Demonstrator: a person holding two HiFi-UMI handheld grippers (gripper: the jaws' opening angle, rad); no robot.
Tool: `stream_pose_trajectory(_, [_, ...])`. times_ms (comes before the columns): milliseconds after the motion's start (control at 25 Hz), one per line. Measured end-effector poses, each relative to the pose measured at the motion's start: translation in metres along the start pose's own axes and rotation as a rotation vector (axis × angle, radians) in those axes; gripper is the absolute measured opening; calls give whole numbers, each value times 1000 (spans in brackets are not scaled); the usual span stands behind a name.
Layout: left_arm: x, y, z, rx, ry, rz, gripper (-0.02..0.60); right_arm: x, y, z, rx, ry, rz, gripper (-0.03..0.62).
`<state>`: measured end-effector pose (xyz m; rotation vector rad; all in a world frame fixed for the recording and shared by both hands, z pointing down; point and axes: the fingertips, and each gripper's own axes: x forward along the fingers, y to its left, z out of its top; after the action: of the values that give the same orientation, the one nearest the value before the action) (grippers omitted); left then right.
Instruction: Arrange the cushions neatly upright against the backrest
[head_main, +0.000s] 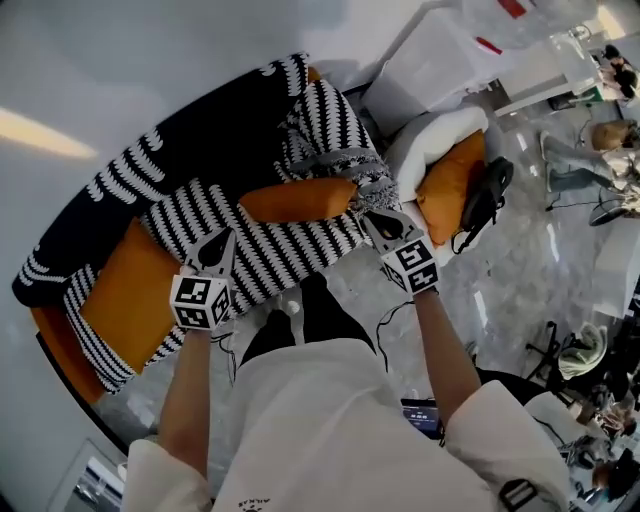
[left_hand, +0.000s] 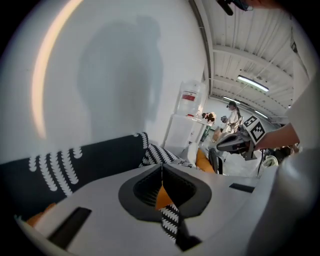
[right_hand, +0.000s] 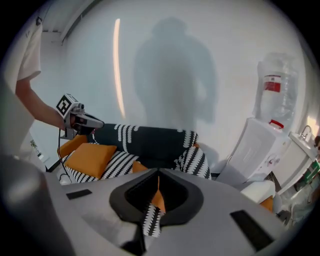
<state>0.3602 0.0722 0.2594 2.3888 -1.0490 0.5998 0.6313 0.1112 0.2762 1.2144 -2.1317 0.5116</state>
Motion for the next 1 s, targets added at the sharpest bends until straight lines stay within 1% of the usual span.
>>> stream_pose_trajectory(80, [21,9,-14,-64,34,35,20,22,-16,-14,-9,45,32,25])
stream_pose_trajectory(160, [44,20,-27,-112,64,70,20,45,-31,-27,-1,74,57,25])
stream_pose_trajectory(280, [79,35,-50,-149,120,110,21,78,-49,-47,11,111,91,25])
stream_pose_trajectory(480, [125,51,-101,-203,216,176,21,125,-69,-90,24,180,128,26])
stream_pose_trajectory(640, [157,62,-130,-246,246,209,25,152,-88,-117,76,211,129,26])
stream_pose_trajectory(800, [175,76,-149,-301,262,241,77,171,-97,-132,121,230,122,26])
stream_pose_trajectory(920, [185,86,-163,-318,285,264,110,180,-102,-147,147,262,101,32])
stream_pose_trajectory(960, [186,91,-166,-320,291,273,123,182,-102,-151,161,272,89,51])
stream_pose_trajectory(1000, [188,96,-169,-322,296,281,129,184,-102,-154,176,279,77,102])
